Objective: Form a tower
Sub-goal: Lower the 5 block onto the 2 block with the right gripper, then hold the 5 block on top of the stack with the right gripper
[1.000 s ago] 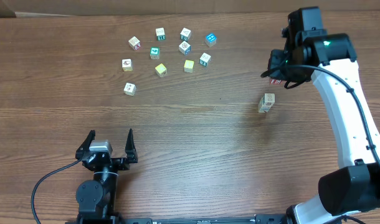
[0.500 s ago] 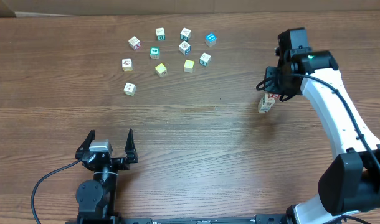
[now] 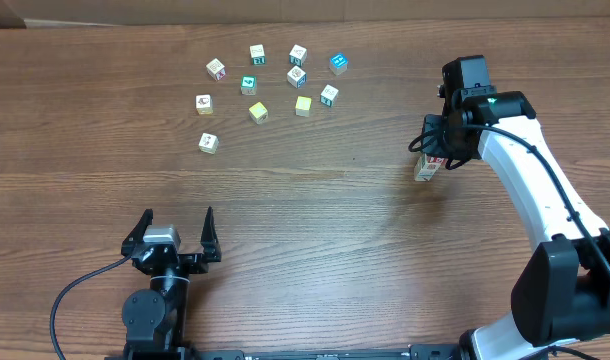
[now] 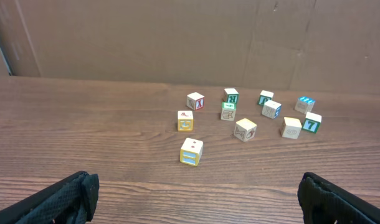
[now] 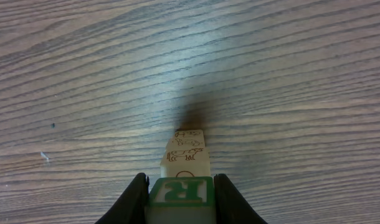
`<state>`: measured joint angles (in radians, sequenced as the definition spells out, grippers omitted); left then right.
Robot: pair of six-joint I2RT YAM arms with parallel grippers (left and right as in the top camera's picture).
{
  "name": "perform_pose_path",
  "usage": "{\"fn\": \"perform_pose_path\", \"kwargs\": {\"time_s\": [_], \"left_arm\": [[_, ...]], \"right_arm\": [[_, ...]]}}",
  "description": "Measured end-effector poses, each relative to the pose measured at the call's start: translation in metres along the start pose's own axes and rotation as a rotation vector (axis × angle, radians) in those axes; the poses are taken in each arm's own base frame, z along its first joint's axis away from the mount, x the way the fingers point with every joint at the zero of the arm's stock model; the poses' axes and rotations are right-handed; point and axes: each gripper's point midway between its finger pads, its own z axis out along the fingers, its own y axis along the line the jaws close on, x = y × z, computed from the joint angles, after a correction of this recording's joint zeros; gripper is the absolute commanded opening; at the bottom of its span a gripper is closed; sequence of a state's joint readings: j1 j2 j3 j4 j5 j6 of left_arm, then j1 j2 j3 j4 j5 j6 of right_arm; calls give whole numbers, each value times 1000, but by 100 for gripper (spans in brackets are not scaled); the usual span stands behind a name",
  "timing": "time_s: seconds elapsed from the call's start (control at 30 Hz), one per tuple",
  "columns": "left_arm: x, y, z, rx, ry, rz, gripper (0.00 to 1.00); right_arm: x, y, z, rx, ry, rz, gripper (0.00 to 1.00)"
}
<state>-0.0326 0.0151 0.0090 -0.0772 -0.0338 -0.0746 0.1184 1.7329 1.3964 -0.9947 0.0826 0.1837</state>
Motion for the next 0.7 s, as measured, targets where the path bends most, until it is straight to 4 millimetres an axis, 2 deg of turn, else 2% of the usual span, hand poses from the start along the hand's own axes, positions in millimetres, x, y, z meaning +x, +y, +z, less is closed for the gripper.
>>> {"fn": "perform_pose_path", "kwargs": {"time_s": [0.37, 0.7], "left_arm": [[0, 0, 0, 0, 0, 0, 100], [0, 0, 0, 0, 0, 0, 100]], "right_arm": [[4, 0, 10, -1, -1, -1, 20], [2, 0, 10, -2, -9, 0, 21]]}}
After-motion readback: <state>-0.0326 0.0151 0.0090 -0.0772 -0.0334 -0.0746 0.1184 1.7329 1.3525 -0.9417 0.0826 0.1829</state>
